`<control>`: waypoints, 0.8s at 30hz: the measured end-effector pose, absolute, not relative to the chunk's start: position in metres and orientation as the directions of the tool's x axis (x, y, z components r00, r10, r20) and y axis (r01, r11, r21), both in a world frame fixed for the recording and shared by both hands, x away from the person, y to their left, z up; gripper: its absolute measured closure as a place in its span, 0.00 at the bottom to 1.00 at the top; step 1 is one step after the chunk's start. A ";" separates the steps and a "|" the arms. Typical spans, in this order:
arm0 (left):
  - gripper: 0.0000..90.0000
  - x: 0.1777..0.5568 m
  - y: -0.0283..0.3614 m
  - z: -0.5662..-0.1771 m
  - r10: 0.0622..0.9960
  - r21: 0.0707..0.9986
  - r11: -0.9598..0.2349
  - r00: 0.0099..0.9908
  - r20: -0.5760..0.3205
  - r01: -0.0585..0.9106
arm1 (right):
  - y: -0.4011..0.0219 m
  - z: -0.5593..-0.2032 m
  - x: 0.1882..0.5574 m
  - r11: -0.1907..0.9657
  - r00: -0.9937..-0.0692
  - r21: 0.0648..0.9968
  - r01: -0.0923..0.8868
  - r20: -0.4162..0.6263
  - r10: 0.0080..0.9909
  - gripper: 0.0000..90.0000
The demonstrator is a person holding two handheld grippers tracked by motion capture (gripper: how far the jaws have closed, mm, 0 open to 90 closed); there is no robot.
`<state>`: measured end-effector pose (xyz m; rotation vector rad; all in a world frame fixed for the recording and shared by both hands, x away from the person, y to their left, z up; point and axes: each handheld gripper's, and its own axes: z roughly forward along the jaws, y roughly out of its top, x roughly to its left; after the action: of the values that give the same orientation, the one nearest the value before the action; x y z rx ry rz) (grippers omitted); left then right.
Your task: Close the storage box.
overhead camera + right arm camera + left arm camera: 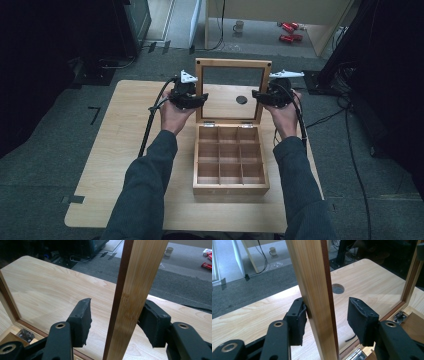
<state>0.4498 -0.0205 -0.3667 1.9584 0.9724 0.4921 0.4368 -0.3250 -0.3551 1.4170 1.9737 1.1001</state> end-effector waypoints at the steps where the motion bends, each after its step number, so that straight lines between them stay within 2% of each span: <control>1: 0.56 0.449 -0.020 -0.367 0.787 0.840 -0.316 0.616 -0.027 0.441 | -0.325 -0.355 0.436 0.143 -0.356 0.820 0.554 0.078 0.931 0.50; 10: 0.59 0.437 -0.016 -0.368 0.787 0.864 -0.271 0.615 -0.054 0.424 | -0.327 -0.354 0.424 0.120 -0.355 0.837 0.535 0.093 0.930 0.52; 24: 0.62 0.408 -0.014 -0.364 0.779 0.879 -0.302 0.627 0.006 0.368 | -0.322 -0.347 0.394 0.136 -0.343 0.843 0.521 0.061 0.937 0.53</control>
<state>0.4079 -0.0139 -0.3637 1.9086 0.9102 0.5491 0.3943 -0.3223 -0.3469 1.3965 1.9280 1.1142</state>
